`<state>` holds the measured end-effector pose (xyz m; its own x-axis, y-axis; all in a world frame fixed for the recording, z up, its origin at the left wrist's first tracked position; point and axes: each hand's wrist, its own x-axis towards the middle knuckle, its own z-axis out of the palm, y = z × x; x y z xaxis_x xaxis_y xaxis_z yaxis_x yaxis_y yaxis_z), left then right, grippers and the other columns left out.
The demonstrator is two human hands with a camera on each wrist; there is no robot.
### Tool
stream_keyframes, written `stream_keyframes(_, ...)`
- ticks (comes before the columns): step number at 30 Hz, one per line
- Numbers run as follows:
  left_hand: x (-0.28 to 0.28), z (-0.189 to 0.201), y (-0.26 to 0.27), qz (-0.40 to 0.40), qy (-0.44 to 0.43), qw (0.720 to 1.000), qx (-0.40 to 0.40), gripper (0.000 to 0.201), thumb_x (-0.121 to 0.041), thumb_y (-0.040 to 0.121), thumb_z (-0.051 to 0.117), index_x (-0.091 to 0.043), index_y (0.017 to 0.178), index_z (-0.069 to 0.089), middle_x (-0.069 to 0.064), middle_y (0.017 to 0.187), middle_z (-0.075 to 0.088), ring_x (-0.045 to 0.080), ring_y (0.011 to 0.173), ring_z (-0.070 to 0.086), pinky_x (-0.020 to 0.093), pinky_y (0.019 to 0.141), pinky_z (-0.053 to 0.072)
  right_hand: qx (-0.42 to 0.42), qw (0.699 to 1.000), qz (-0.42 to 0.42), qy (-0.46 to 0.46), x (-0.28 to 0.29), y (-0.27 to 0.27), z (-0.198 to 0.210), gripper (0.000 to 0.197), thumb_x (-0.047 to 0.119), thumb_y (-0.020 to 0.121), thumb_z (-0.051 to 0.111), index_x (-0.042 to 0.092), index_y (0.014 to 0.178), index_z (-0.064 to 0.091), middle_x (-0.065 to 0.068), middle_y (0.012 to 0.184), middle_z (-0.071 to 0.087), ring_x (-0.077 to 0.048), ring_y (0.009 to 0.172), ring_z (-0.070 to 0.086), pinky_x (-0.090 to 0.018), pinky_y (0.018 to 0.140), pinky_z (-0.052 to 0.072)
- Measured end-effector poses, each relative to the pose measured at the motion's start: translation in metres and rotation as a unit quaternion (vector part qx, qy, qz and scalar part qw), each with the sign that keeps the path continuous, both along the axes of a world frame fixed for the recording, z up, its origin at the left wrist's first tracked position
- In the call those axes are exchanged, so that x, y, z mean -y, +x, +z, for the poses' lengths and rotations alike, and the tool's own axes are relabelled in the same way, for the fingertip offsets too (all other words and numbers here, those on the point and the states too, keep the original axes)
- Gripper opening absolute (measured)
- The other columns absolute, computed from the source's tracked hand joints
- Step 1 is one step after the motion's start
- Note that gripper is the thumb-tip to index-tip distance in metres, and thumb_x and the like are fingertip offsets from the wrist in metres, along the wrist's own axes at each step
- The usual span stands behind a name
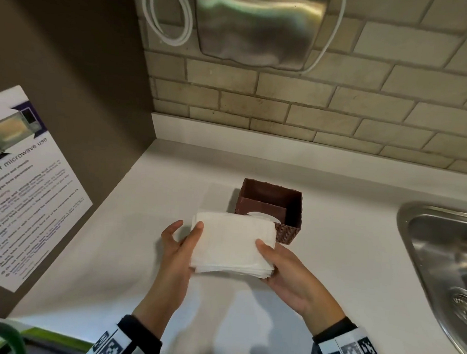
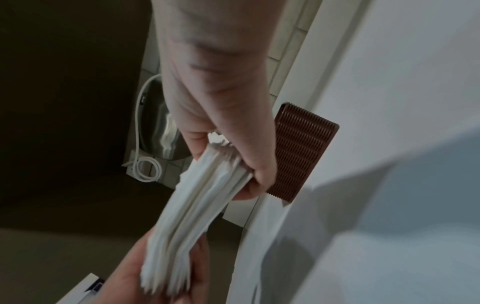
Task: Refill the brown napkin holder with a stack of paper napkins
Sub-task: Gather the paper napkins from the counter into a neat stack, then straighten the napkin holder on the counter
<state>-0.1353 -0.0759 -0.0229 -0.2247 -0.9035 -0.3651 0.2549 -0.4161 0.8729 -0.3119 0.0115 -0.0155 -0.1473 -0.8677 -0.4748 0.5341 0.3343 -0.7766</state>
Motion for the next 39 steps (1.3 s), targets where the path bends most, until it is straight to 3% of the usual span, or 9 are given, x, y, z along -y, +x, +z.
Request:
stream_keyframes(3,0.006,-0.006,0.002,-0.010,0.071,0.990,-0.125,0.068,-0.033,0.082,0.075,-0.011,0.139,0.046,0.014,0.132,0.064,0.026,0.119,0.063,0.043,0.095,0.054,0.068,0.997,-0.031,-0.033,0.000,0.005,0.001,0.037,0.018,0.099,0.048,0.010,0.135,0.051,-0.008,0.129,0.066,-0.023,0.122,0.060,-0.036,0.105,0.047)
stream_keyframes(7,0.002,-0.001,-0.003,-0.080,0.056,0.984,-0.148,0.060,-0.039,0.087,0.059,-0.013,0.140,0.050,0.012,0.137,0.061,0.026,0.124,0.060,0.045,0.107,0.046,0.065,0.996,0.007,-0.061,-0.001,0.020,0.005,0.042,0.010,0.096,0.051,0.012,0.138,0.046,-0.007,0.132,0.063,-0.022,0.123,0.060,-0.032,0.099,0.052)
stream_keyframes(12,0.001,0.005,-0.004,-0.036,0.005,0.995,-0.092,0.050,-0.024,0.083,0.069,-0.013,0.130,0.055,0.013,0.123,0.069,0.029,0.111,0.068,0.050,0.093,0.055,-0.027,0.991,0.120,-0.054,-0.004,0.024,0.017,0.048,0.030,0.088,0.061,0.011,0.132,0.053,-0.006,0.130,0.065,-0.020,0.122,0.060,-0.031,0.096,0.052)
stream_keyframes(18,-0.006,0.002,-0.007,-0.054,-0.086,0.993,0.060,0.061,-0.016,0.080,0.077,-0.024,0.131,0.044,-0.002,0.122,0.063,0.011,0.104,0.066,0.034,0.086,0.056,-0.174,0.983,0.062,-0.021,0.013,0.034,0.019,0.053,0.059,0.091,0.045,0.023,0.126,0.059,0.003,0.120,0.070,-0.015,0.111,0.066,-0.035,0.098,0.051)
stream_keyframes(23,-0.016,0.009,-0.021,-0.017,-0.082,0.995,0.060,0.058,-0.025,0.080,0.077,-0.019,0.131,0.049,0.002,0.116,0.068,0.013,0.095,0.070,0.028,0.075,0.057,-0.361,0.929,-0.058,-0.057,0.018,0.060,0.006,0.042,0.054,0.092,0.040,0.024,0.120,0.051,0.013,0.102,0.065,-0.003,0.094,0.064,-0.020,0.079,0.050)
stream_keyframes(26,-0.019,0.015,-0.020,-0.045,-0.068,0.995,0.049,0.032,-0.032,0.080,0.076,-0.021,0.109,0.067,0.000,0.098,0.078,0.013,0.084,0.076,0.032,0.073,0.059,-0.409,0.906,-0.077,-0.074,0.014,0.062,0.001,0.041,0.057,0.090,0.036,0.022,0.107,0.051,0.008,0.092,0.065,-0.007,0.086,0.065,-0.023,0.073,0.052)
stream_keyframes(29,-0.013,0.015,-0.017,-0.055,-0.036,0.998,0.019,0.043,-0.035,0.072,0.081,-0.018,0.110,0.069,0.003,0.099,0.078,0.021,0.090,0.075,0.038,0.077,0.060,-0.459,0.883,-0.061,-0.070,0.012,0.057,-0.001,0.047,0.063,0.086,0.032,0.021,0.096,0.049,0.000,0.084,0.064,-0.014,0.077,0.065,-0.036,0.070,0.056)
stream_keyframes(35,-0.008,0.016,-0.021,0.018,-0.065,0.995,0.067,0.032,-0.029,0.077,0.080,-0.015,0.103,0.067,0.004,0.094,0.075,0.020,0.083,0.073,0.030,0.066,0.056,-0.353,0.934,0.040,-0.020,0.010,0.048,0.006,0.044,0.060,0.078,0.062,0.032,0.111,0.055,0.011,0.104,0.069,-0.005,0.095,0.067,-0.022,0.079,0.055)
stream_keyframes(39,-0.002,0.022,-0.014,0.037,-0.079,0.993,0.078,0.040,-0.026,0.079,0.079,-0.017,0.111,0.057,0.003,0.099,0.068,0.019,0.089,0.067,0.032,0.066,0.055,-0.238,0.954,0.181,-0.005,0.003,0.023,0.009,0.055,0.035,0.072,0.082,0.027,0.123,0.061,0.007,0.117,0.071,-0.011,0.109,0.067,-0.033,0.096,0.054)
